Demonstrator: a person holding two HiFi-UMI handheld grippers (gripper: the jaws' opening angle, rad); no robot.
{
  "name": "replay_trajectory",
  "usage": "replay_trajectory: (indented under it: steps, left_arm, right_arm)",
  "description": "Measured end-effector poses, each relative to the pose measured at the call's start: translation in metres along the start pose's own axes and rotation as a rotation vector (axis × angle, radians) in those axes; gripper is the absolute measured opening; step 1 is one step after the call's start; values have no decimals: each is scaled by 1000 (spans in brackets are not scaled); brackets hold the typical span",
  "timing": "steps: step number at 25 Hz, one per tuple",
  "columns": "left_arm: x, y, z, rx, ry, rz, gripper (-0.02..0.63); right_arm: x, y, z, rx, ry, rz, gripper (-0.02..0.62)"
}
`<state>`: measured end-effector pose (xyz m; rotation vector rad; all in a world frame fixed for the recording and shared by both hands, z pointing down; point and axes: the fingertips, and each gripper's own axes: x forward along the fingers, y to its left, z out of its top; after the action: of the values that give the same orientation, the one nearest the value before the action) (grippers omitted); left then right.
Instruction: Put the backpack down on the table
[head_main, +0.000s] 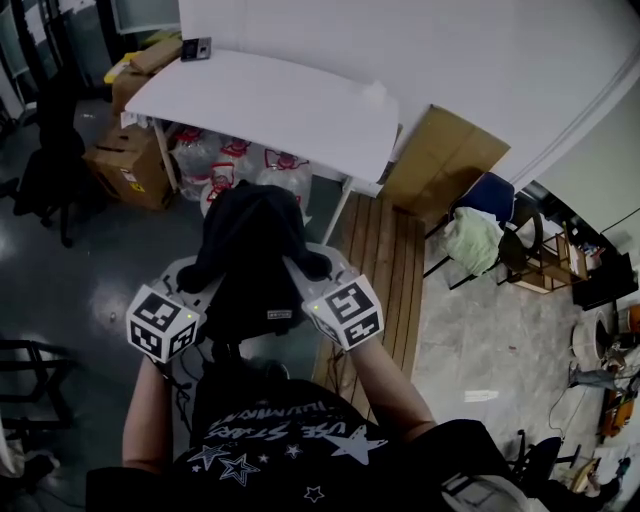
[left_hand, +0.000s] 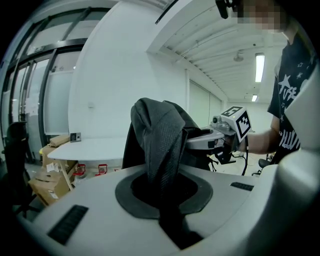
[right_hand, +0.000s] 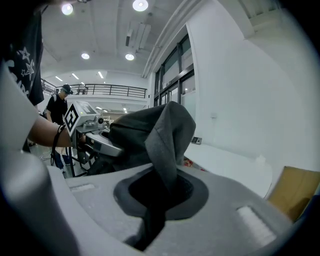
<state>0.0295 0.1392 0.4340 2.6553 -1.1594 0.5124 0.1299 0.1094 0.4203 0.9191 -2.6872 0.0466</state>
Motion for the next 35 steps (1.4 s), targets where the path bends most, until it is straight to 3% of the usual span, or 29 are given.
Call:
replay_trajectory:
  steps: [15,35]
  left_arm:
    - [5,41,-11,-27,11,-31,43]
    - [1,204,27,66,-56,-125,43]
  right_arm:
    - [41,-3,0,44,20,-18,20]
    - [176,-20,74,30,-2,-172,20]
